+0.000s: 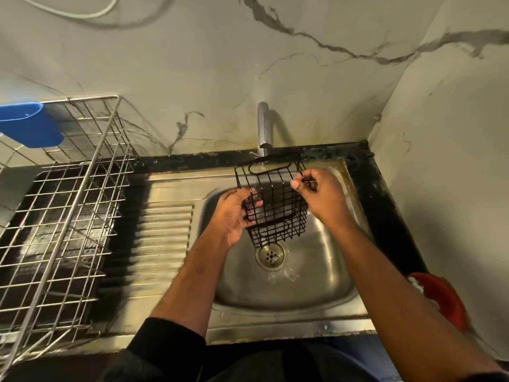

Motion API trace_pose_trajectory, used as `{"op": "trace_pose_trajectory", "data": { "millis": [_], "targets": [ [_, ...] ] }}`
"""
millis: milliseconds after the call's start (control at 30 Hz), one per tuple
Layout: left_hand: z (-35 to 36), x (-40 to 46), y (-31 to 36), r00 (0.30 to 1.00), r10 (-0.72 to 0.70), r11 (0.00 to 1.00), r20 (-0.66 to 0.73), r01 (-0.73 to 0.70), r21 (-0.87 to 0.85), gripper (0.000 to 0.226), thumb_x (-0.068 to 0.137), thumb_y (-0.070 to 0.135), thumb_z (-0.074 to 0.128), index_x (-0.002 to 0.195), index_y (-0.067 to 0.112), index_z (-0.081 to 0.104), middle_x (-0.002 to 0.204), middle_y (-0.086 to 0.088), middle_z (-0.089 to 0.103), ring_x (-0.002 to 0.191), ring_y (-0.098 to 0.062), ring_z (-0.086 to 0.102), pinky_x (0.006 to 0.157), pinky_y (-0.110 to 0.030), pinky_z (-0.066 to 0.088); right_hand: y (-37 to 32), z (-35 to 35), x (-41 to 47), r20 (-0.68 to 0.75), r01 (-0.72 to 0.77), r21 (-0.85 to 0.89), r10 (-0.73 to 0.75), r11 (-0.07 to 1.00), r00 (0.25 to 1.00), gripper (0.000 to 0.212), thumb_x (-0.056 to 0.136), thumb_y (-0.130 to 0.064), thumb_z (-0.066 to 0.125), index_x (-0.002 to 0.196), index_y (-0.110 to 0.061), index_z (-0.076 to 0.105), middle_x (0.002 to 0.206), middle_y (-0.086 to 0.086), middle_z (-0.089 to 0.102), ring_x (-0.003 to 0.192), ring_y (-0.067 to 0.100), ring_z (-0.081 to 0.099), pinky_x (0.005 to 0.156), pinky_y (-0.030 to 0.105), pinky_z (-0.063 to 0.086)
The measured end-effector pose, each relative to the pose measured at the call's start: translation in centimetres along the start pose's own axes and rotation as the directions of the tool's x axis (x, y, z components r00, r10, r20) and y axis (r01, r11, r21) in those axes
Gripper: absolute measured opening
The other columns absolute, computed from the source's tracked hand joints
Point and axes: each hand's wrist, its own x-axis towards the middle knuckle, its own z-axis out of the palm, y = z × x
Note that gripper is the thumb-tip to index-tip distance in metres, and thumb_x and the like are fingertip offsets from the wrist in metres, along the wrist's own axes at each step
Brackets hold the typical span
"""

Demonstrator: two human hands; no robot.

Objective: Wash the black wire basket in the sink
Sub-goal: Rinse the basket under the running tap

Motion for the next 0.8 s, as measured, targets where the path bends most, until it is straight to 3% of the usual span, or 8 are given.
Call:
{"op": "trace_pose_trajectory", "data": {
  "millis": [67, 233, 367, 433, 567, 667, 733, 800],
  "targets": [
    [-0.2, -0.5, -0.1, 0.999, -0.020, 1.000, -0.031, 0.019, -0.013, 0.031, 0.096, 0.019, 0.062, 0.125, 0.010, 0.061, 0.100, -0.010, 0.073, 0.093, -0.025, 0.069, 0.090, -0.051, 0.052, 0.2, 0.9, 0.9, 0.044, 0.013, 0.008, -0.013, 1.000, 0.999, 0.019, 0.088, -0.037, 0.072, 0.104, -0.026, 0.069, 0.100, -0.010, 0.072, 0.094, 0.009, 0.067, 0.087, 0.043, 0.057],
    [-1.0, -1.7, -0.3, 0.995, -0.029, 0.993, -0.098, 0.018, -0.113, 0.036, 0.095, 0.021, 0.062, 0.129, 0.009, 0.059, 0.093, -0.005, 0.070, 0.088, -0.022, 0.070, 0.080, -0.046, 0.053, -0.7, 3.4, 3.4, 0.202, 0.013, 0.125, -0.038, 0.992, 0.979, 0.024, 0.094, -0.029, 0.066, 0.116, -0.020, 0.066, 0.112, -0.007, 0.069, 0.107, 0.011, 0.063, 0.091, 0.032, 0.051],
    [-1.6, -2.5, 0.0, 0.990, -0.084, 0.976, -0.113, 0.059, -0.210, 0.013, 0.093, 0.026, 0.058, 0.095, 0.014, 0.063, 0.078, -0.003, 0.071, 0.076, -0.019, 0.068, 0.085, -0.045, 0.050, -1.5, 5.3, 5.0, 0.327, 0.048, 0.162, -0.100, 0.986, 0.940, 0.022, 0.098, -0.026, 0.061, 0.119, -0.019, 0.062, 0.114, -0.003, 0.067, 0.107, 0.012, 0.061, 0.096, 0.037, 0.050],
    [-2.0, -2.4, 0.3, 0.983, -0.100, 0.966, -0.151, 0.059, -0.253, 0.014, 0.092, 0.028, 0.054, 0.090, 0.015, 0.060, 0.074, -0.002, 0.070, 0.071, -0.018, 0.065, 0.090, -0.046, 0.047, -1.7, 6.4, 5.8, 0.368, 0.088, 0.162, -0.143, 0.983, 0.919, 0.021, 0.098, -0.026, 0.061, 0.118, -0.020, 0.062, 0.117, -0.001, 0.063, 0.110, 0.015, 0.060, 0.095, 0.035, 0.049],
    [-1.7, -2.6, 0.8, 0.972, -0.133, 0.943, -0.194, 0.063, -0.328, 0.011, 0.091, 0.026, 0.051, 0.086, 0.018, 0.055, 0.084, -0.006, 0.068, 0.072, -0.021, 0.067, 0.095, -0.050, 0.047, -1.4, 7.8, 7.6, 0.313, 0.156, 0.130, -0.190, 0.979, 0.931, 0.028, 0.093, -0.029, 0.068, 0.119, -0.022, 0.067, 0.123, 0.006, 0.045, 0.117, 0.021, 0.053, 0.099, 0.023, 0.045],
    [-0.8, -2.5, 1.1, 0.965, -0.166, 0.923, -0.201, 0.080, -0.376, 0.022, 0.091, 0.025, 0.048, 0.070, 0.020, 0.049, 0.076, -0.003, 0.064, 0.056, -0.017, 0.064, 0.088, -0.045, 0.047, -1.2, 8.6, 8.1, 0.218, 0.130, 0.041, -0.136, 0.991, 0.967, 0.046, 0.089, -0.042, 0.070, 0.126, -0.017, 0.062, 0.129, 0.009, 0.047, 0.113, 0.019, 0.060, 0.081, 0.006, 0.047],
    [-0.4, -2.1, 1.0, 0.963, -0.179, 0.897, -0.202, 0.075, -0.435, 0.026, 0.091, 0.025, 0.048, 0.066, 0.020, 0.048, 0.074, -0.003, 0.062, 0.058, -0.019, 0.061, 0.093, -0.050, 0.047, -1.6, 9.1, 6.7, 0.218, 0.168, 0.056, -0.177, 0.984, 0.960, 0.066, 0.092, -0.053, 0.059, 0.145, -0.017, 0.045, 0.149, 0.013, 0.038, 0.126, 0.027, 0.055, 0.096, 0.027, 0.053],
    [-0.1, -1.9, 0.8, 0.967, -0.173, 0.872, -0.184, 0.064, -0.485, 0.025, 0.092, 0.028, 0.046, 0.072, 0.017, 0.056, 0.079, -0.007, 0.063, 0.072, -0.025, 0.063, 0.099, -0.056, 0.047, -2.5, 9.9, 3.7, 0.339, 0.261, 0.065, -0.267, 0.963, 0.902, 0.072, 0.101, -0.051, 0.043, 0.159, -0.028, 0.007, 0.168, 0.003, 0.001, 0.149, 0.031, 0.025, 0.115, 0.047, 0.030]
  ]
}}
